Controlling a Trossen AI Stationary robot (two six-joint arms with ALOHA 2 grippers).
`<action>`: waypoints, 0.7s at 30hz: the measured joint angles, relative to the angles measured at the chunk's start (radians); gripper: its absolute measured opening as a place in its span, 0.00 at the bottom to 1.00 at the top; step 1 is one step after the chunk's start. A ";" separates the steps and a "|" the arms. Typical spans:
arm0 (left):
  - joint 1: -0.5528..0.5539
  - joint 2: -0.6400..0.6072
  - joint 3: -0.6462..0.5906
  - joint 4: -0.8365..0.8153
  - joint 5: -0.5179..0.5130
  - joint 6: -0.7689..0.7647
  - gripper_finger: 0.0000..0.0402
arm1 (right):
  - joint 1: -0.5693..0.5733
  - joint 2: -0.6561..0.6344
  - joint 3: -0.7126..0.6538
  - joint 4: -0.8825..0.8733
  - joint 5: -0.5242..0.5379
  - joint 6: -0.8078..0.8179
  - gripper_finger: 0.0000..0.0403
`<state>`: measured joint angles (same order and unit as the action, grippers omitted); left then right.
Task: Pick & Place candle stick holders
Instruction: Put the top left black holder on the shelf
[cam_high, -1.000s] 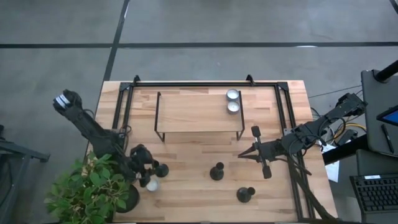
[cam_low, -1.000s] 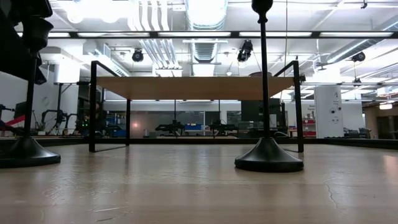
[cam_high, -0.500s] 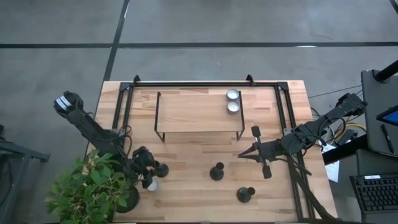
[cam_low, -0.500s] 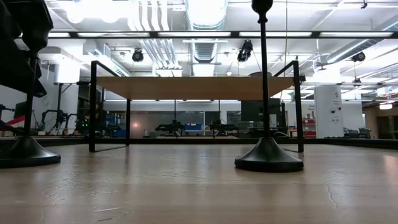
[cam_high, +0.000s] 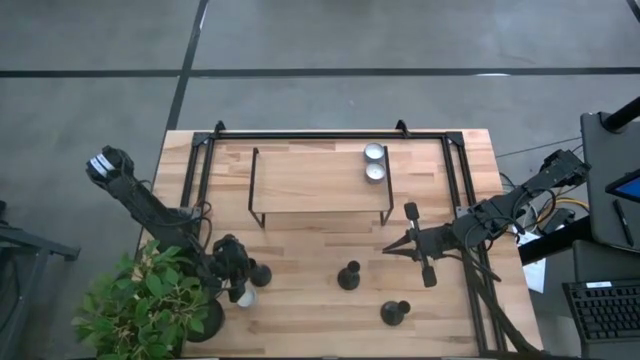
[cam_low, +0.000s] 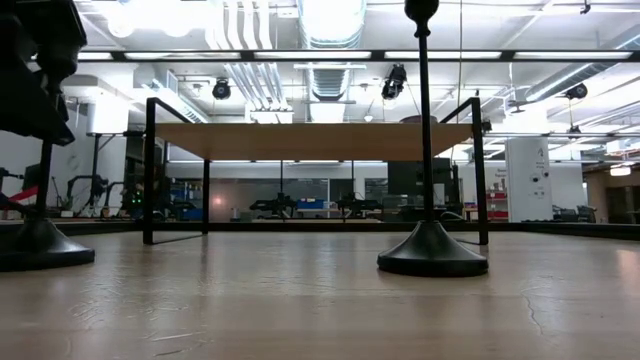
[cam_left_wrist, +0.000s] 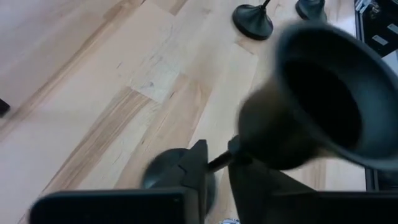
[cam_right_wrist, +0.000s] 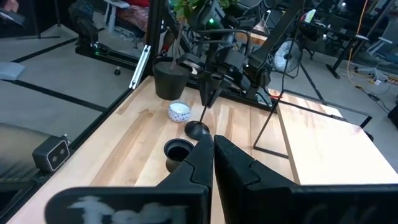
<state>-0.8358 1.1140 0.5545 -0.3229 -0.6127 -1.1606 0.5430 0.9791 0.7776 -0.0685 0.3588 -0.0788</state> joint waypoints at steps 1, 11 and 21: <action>0.000 -0.001 0.000 0.000 0.000 0.000 0.10 | 0.000 0.000 0.000 0.000 0.000 0.000 0.02; 0.000 -0.032 0.000 0.000 -0.003 0.009 0.04 | 0.000 0.000 0.000 0.000 0.000 0.000 0.02; 0.009 -0.053 0.103 -0.001 -0.132 0.164 0.01 | -0.001 0.000 0.000 0.000 0.000 -0.003 0.02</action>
<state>-0.8267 1.0610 0.6573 -0.3236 -0.7451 -0.9968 0.5419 0.9791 0.7776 -0.0685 0.3592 -0.0818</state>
